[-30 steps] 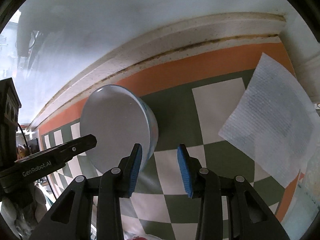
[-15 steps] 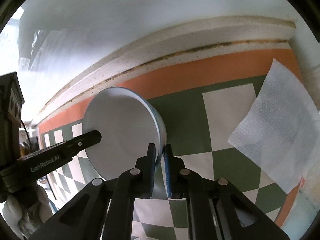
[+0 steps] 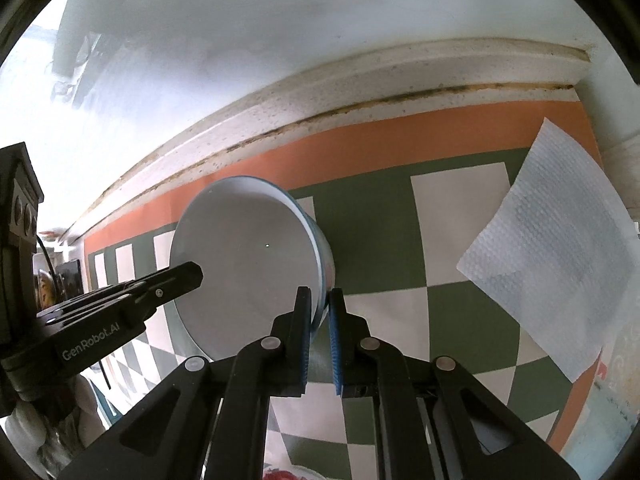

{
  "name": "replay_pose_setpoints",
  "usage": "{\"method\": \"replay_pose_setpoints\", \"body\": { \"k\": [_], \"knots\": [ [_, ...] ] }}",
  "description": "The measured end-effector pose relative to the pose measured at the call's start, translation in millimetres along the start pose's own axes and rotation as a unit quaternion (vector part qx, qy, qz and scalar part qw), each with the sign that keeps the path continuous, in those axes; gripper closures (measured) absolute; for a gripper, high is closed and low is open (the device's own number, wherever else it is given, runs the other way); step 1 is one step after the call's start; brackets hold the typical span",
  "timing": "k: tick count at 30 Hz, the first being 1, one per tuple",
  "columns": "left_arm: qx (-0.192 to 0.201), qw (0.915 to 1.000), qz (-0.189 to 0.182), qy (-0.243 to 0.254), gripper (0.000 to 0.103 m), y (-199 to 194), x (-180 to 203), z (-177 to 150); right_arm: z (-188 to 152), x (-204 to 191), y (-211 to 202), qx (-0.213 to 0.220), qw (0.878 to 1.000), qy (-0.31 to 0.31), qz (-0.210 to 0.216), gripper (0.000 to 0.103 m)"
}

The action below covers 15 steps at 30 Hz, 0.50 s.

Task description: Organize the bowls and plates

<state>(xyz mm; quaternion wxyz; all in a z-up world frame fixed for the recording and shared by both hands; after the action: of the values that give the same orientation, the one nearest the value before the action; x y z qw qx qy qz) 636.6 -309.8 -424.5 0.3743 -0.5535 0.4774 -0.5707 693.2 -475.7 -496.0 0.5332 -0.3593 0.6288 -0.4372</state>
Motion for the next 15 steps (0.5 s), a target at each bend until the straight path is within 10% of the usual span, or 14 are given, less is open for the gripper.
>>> {"method": "replay_pose_setpoints", "body": {
  "k": [15],
  "knots": [
    [0.043, 0.9987, -0.018, 0.019, 0.094, -58, 5, -84, -83, -31, -51, 0.026, 0.999, -0.030, 0.019, 0.093]
  ]
}}
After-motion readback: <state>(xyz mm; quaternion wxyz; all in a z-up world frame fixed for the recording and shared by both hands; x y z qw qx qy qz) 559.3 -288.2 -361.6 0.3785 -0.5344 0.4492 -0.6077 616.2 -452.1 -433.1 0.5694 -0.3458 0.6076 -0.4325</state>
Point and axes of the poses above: each gripper's, at about its wrist camera, not at the fingertips, and y roughly the way its jaws point, x to its right, z to its top, the point moved 5 cm from there along y, roughly the way its jaws point, and after that the axes turned 3 degrees about -x, right-handed, at the moved point
